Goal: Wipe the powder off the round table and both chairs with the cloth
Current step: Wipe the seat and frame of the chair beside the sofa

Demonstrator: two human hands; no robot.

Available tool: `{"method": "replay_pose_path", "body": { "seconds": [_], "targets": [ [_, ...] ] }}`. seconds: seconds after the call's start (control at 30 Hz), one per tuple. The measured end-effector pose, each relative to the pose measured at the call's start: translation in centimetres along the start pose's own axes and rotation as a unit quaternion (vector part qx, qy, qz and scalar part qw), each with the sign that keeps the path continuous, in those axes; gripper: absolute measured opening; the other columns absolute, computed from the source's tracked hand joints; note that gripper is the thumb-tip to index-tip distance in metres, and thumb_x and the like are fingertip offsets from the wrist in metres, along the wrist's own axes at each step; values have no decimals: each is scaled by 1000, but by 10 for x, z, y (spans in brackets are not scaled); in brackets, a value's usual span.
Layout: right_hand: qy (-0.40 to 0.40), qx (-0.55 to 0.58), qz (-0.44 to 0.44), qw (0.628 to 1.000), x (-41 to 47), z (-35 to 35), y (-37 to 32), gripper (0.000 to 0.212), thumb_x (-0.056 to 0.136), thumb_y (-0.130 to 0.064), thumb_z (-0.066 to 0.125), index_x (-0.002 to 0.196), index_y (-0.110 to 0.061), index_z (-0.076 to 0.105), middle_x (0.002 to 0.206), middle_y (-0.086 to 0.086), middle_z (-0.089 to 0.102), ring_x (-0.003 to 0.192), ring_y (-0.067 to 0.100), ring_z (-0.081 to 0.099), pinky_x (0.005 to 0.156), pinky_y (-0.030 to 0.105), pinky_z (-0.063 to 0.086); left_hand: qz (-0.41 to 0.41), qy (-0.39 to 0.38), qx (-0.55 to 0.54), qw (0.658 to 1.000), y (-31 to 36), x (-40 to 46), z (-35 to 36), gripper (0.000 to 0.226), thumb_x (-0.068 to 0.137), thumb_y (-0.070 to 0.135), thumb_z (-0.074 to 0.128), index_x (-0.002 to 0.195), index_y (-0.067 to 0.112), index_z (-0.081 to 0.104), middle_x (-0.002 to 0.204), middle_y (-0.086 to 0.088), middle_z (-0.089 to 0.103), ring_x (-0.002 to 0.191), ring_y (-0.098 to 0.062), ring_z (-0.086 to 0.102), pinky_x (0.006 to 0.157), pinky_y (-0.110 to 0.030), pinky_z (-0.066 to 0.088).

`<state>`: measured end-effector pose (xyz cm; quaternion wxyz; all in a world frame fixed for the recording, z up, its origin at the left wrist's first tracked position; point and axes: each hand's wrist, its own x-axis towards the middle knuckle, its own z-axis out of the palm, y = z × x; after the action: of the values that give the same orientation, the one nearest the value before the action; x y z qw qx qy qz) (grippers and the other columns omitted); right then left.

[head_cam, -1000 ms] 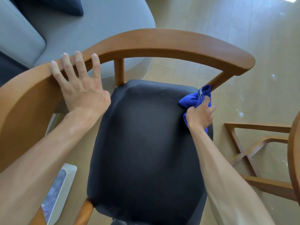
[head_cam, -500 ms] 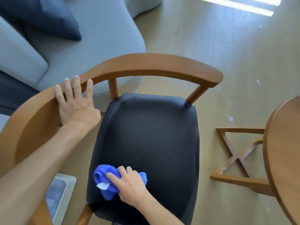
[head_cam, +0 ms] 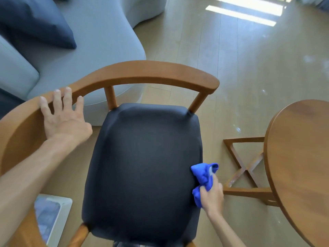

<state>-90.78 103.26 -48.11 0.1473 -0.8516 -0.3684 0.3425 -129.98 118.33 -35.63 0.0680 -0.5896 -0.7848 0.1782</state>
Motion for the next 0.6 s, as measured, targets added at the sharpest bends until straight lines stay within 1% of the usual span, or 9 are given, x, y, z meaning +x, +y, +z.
{"method": "replay_pose_path", "body": {
  "seconds": [0.13, 0.17, 0.23, 0.3, 0.4, 0.47, 0.53, 0.57, 0.6],
  "targets": [
    [-107, -94, -77, 987, -45, -9, 39, 67, 80, -8, 55, 139, -35, 38, 111, -4, 43, 91, 25, 56, 76, 30, 41, -12, -17, 4, 1000, 7, -9, -3, 72, 85, 36, 55, 149, 22, 26, 159, -13, 4, 145, -34, -3, 115, -53, -5],
    [-145, -129, -96, 976, -53, -14, 45, 68, 80, -10, 55, 141, -35, 37, 113, -6, 43, 91, 23, 56, 76, 26, 41, -15, -29, -1, 999, 10, -13, -5, 72, 85, 37, 55, 149, 22, 25, 159, -13, 5, 145, -34, -3, 115, -55, -4],
    [-223, -224, -139, 939, -67, -26, 49, 63, 83, -18, 52, 141, -37, 35, 118, -7, 44, 95, 19, 58, 78, 19, 42, -23, -71, -9, 997, 16, -24, -11, 73, 86, 39, 52, 150, 24, 21, 160, -12, 5, 146, -34, -2, 115, -57, 1],
    [-285, -261, -156, 909, -72, -43, 40, 55, 84, -27, 47, 137, -41, 37, 120, -7, 46, 99, 13, 58, 82, 16, 42, -22, -112, -35, 993, 24, -38, -18, 72, 86, 36, 50, 149, 25, 19, 159, -12, 4, 146, -34, -2, 115, -57, 5],
    [-339, -192, -169, 905, -72, -73, 8, 55, 76, -26, 49, 127, -44, 44, 117, -11, 51, 101, 4, 57, 90, 19, 44, -1, -172, -79, 982, 36, -65, -40, 67, 88, 33, 47, 148, 24, 19, 159, -11, 9, 146, -31, 2, 116, -53, 9],
    [-318, -70, -187, 927, -79, -94, -21, 55, 75, -13, 58, 121, -42, 49, 117, -12, 58, 104, 0, 58, 92, 24, 46, 24, -201, -122, 972, 45, -83, -65, 60, 91, 35, 44, 147, 24, 24, 155, -9, 22, 144, -29, 16, 115, -49, 18],
    [-275, 77, -198, 938, -94, -113, -52, 57, 76, -1, 63, 117, -41, 54, 111, -10, 66, 103, 2, 62, 86, 24, 48, 51, -237, -211, 947, 52, -103, -98, 51, 94, 40, 42, 141, 24, 35, 144, -4, 41, 131, -25, 39, 107, -44, 33],
    [-264, 132, -201, 934, -102, -124, -70, 57, 76, -1, 65, 116, -42, 57, 109, -9, 68, 103, 5, 64, 84, 21, 48, 66, -258, -267, 926, 54, -114, -115, 43, 95, 42, 42, 134, 25, 44, 135, -1, 51, 121, -21, 49, 101, -40, 41],
    [-255, 177, -209, 927, -110, -135, -89, 56, 76, -4, 67, 116, -43, 57, 110, -8, 68, 103, 7, 64, 83, 19, 49, 75, -277, -327, 901, 56, -124, -133, 34, 95, 46, 41, 122, 28, 52, 123, 4, 59, 108, -16, 57, 94, -36, 47]
  ]
}}
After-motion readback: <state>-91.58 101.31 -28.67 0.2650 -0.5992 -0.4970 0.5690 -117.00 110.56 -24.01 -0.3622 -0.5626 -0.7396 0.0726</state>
